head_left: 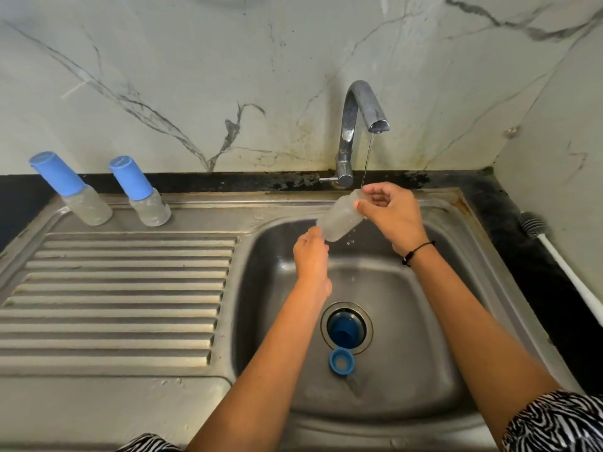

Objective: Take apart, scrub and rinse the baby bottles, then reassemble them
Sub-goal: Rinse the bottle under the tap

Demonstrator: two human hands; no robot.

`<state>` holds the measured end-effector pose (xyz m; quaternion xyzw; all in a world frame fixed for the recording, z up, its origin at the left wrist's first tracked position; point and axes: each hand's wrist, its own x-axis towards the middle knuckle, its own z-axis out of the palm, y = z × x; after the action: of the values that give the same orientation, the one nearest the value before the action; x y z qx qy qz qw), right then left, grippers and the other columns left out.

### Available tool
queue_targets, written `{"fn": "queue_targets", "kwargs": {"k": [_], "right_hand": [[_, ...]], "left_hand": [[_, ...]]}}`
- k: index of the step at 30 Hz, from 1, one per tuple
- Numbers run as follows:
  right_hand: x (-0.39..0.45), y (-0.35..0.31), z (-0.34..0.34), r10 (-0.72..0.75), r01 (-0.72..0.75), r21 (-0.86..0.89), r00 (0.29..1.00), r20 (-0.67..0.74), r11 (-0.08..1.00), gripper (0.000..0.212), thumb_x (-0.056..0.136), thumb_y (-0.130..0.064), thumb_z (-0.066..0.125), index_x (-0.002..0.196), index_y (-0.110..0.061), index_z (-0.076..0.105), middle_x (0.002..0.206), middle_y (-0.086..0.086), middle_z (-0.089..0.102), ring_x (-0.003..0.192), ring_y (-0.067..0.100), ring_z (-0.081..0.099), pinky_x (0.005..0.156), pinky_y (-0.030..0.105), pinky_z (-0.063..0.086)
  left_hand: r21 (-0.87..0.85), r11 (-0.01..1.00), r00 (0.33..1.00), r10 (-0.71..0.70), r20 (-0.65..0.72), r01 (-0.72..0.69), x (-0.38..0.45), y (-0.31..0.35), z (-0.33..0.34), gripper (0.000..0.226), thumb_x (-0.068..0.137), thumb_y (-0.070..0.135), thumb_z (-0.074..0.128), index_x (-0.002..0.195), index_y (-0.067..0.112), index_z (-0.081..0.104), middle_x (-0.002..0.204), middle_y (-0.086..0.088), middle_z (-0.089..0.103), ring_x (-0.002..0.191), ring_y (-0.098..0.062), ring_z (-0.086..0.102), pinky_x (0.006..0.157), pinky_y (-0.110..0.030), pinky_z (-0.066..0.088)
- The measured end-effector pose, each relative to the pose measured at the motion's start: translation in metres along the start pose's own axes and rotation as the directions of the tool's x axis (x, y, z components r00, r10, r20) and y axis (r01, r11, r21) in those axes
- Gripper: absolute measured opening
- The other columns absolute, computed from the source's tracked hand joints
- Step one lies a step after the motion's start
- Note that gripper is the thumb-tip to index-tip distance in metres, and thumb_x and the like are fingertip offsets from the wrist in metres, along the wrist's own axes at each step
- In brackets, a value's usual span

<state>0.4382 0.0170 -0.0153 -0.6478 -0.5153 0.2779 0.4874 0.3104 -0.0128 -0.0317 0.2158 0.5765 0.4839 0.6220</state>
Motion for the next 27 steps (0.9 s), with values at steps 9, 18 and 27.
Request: {"fn": "queue_targets", "kwargs": {"k": [9, 18, 27], "right_hand": [[-0.028, 0.019, 0.001, 0.327, -0.429, 0.528, 0.903, 0.279, 0.733, 0.026, 0.086, 0.003, 0.058, 0.110, -0.006, 0.058, 0.107, 0.014, 0.064, 0.093, 0.020, 0.063, 0.084, 0.031, 0.056], [-0.049, 0.017, 0.012, 0.193, -0.233, 0.039, 0.879, 0.436, 0.972, 0.052, 0.073, 0.011, 0.064, 0.119, -0.011, 0.053, 0.111, 0.011, 0.059, 0.105, 0.025, 0.056, 0.085, 0.036, 0.051], [-0.060, -0.002, 0.019, 0.091, -0.068, -0.066, 0.877, 0.472, 0.995, 0.078, 0.070, 0.001, 0.069, 0.137, -0.020, 0.036, 0.125, 0.004, 0.049, 0.117, 0.021, 0.047, 0.099, 0.041, 0.045]], "left_hand": [[-0.076, 0.982, 0.983, 0.166, -0.072, -0.172, -0.004, 0.008, -0.006, 0.015, 0.095, 0.016, 0.051, 0.108, 0.012, 0.058, 0.088, 0.003, 0.055, 0.085, -0.010, 0.051, 0.084, -0.025, 0.044], [-0.270, 0.921, 0.958, 0.284, -0.031, -0.281, -0.020, 0.017, -0.009, 0.015, 0.091, 0.001, 0.054, 0.093, 0.013, 0.063, 0.086, 0.001, 0.064, 0.084, -0.007, 0.062, 0.077, -0.018, 0.048], [-0.142, 0.907, 0.916, 0.401, 0.015, -0.395, -0.037, 0.019, -0.028, 0.029, 0.092, -0.002, 0.045, 0.095, 0.015, 0.068, 0.101, -0.003, 0.069, 0.103, -0.016, 0.063, 0.090, -0.026, 0.050]]}}
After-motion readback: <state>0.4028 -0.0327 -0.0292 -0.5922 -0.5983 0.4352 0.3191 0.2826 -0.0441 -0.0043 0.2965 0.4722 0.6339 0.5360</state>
